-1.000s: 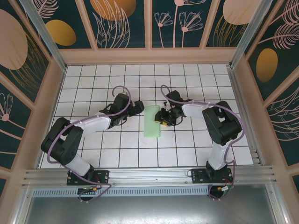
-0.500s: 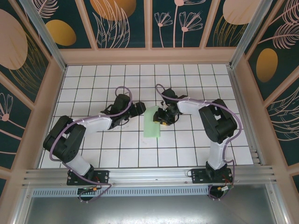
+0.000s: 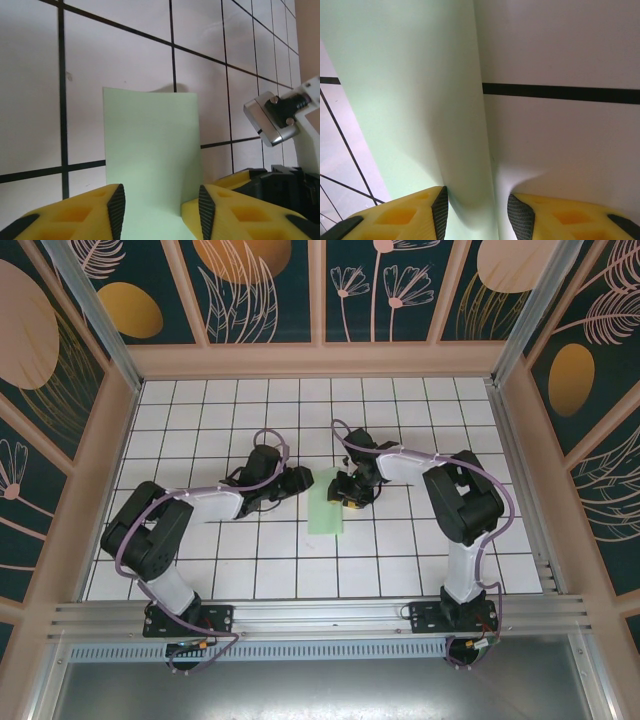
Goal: Fold a paper plane with a square sheet of paper (pick it up from the middle)
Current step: Hold the square sheet of paper at the center of the table.
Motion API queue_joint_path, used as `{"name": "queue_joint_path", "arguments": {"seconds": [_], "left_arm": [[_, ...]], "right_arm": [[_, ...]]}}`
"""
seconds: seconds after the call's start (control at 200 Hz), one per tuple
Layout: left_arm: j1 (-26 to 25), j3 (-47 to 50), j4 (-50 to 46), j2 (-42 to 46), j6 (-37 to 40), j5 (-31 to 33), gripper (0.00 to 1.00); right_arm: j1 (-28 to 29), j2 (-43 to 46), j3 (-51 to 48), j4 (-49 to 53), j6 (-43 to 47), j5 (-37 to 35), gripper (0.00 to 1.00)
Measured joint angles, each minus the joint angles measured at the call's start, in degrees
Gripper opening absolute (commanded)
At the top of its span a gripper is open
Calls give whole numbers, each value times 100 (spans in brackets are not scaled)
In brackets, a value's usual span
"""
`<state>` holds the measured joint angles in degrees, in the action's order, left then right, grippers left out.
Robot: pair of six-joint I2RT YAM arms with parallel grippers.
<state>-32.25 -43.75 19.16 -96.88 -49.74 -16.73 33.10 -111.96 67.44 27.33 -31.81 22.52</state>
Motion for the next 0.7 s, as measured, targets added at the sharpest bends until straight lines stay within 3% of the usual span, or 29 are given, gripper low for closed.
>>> {"name": "queue_joint_path", "arguments": {"seconds": [0.23, 0.696], "left_arm": [[0, 0, 210, -398, -133, -345, 31], [0, 2, 422, -761, -245, -560, 22]], "right_arm": [[11, -17, 22, 26, 2, -20, 46], [42, -42, 70, 90, 44, -83, 46]]}}
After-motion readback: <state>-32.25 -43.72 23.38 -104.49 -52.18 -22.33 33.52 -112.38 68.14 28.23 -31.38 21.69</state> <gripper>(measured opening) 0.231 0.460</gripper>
